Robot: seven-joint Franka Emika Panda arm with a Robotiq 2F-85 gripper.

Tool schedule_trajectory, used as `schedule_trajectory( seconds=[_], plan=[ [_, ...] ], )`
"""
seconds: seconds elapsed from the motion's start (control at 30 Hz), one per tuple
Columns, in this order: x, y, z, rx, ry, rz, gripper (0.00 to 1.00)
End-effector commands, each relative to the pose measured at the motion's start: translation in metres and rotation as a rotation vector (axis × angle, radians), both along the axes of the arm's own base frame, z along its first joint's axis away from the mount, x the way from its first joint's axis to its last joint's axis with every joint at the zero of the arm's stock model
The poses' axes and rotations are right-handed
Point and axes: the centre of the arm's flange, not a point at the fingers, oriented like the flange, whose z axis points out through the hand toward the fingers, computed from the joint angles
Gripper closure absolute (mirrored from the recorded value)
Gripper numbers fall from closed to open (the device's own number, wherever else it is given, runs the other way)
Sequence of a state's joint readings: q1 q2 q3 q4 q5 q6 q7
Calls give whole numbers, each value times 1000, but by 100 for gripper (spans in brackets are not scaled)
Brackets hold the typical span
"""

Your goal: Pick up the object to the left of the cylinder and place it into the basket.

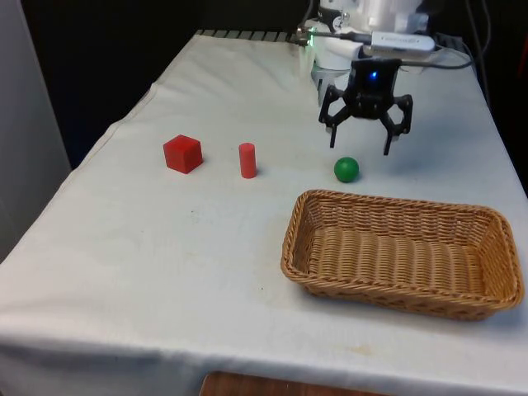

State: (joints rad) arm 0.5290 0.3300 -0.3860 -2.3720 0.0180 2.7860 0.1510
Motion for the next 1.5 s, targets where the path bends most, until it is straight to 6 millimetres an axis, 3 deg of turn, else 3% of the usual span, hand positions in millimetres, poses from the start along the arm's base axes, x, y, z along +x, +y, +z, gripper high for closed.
schedule_trajectory(
  seconds=[0.0, 0.37, 1.27, 1.3, 1.37, 1.4, 1.47],
  plan=[
    [-1, 2, -4, 12, -11, 1, 0],
    [-1, -2, -28, -8, -24, -5, 0],
    [-1, -5, -34, -24, -15, -8, 0],
    [-2, -5, -34, -24, -15, -7, 1],
    [-2, -5, -34, -25, -14, -7, 23],
    [-2, -5, -34, -24, -15, -7, 23],
    [-2, -5, -34, -25, -14, -7, 46]
  ],
)
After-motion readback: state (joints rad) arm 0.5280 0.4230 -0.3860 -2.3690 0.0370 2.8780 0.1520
